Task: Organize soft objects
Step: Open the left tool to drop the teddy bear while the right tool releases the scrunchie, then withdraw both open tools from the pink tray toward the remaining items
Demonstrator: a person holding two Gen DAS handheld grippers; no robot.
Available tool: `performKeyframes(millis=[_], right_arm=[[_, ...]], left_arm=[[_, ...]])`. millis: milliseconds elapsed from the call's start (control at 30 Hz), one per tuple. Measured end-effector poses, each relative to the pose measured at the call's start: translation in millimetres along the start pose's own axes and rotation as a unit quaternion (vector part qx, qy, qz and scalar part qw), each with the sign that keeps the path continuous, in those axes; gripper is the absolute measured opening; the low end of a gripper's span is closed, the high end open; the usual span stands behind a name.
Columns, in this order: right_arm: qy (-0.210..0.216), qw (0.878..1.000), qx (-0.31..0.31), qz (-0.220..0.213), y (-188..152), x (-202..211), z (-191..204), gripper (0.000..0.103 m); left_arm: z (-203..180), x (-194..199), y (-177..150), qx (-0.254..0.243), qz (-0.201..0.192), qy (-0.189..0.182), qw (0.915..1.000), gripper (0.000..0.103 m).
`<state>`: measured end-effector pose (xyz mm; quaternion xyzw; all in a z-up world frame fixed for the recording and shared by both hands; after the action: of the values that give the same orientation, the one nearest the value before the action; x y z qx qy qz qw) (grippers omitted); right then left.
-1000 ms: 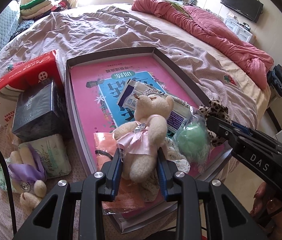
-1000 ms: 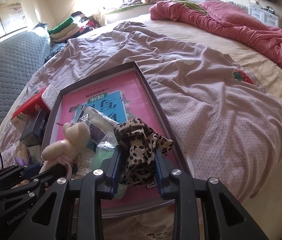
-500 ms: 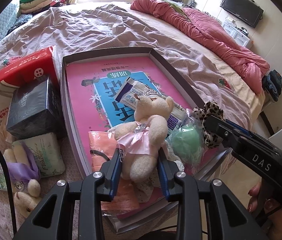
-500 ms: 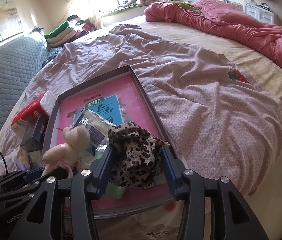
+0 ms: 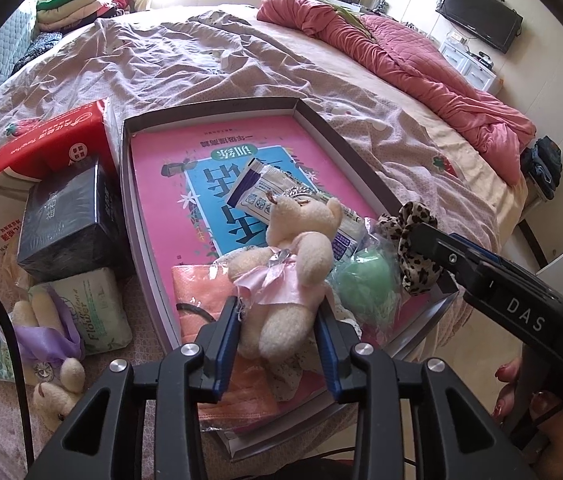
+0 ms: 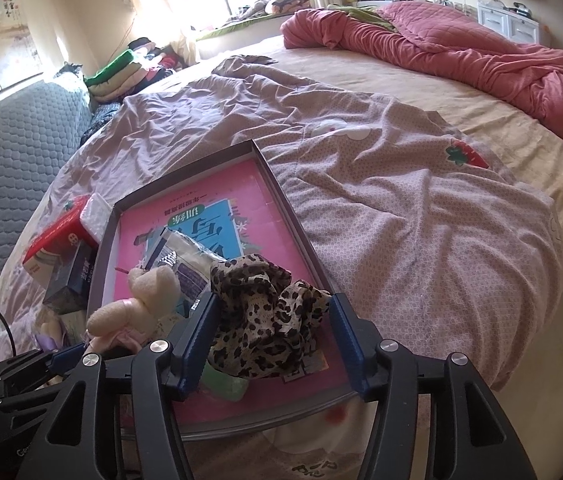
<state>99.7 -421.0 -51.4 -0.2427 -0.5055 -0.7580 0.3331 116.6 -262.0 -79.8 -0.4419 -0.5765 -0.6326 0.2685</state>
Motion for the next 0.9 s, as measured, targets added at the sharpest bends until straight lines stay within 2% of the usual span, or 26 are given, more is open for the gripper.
performKeyframes(millis=[200,300,400,633,900], right_arm=[[-0.002,1.000,0.002,-0.008,4.0,6.4,2.1,0.059],[-0.003,1.000,0.004,-0.014,6.6,10.8,4.1,0.066],[-0.004,1.000,0.005,-0.020,9.0,15.8,5.7,0.068],[-0.004,0.999,0.014,-0.031,13.1,25.9,13.7,0.072],[-0.002,0.999,0.023,-0.049,18.1,40.3,27.5,0.075]], left_arm=[[2.4,10.2,4.2,0.012,-0.009,-0.012,0.9998,0.045],[3.9,14.7,6.0,0.016,-0.012,-0.015,0.9997,0.050],[5.7,19.3,6.9,0.018,-0.016,-0.015,0.9996,0.053],[10.1,33.1,6.4,0.018,-0.026,0.000,0.9995,0.064],[19.1,52.8,3.4,0.023,-0.036,0.011,0.9990,0.071]])
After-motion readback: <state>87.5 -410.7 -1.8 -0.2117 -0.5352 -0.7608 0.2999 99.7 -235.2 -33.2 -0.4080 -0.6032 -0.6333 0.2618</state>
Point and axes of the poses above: each gripper's, at about its wrist camera, not at the fingertips, and x roughly against the way its jaws point, z to its left, y to its top, the point moved 6 cm from there along -x, roughly the way its jaws point, and after that the axes turned 12 degrees about y, right-handed, at the moved point
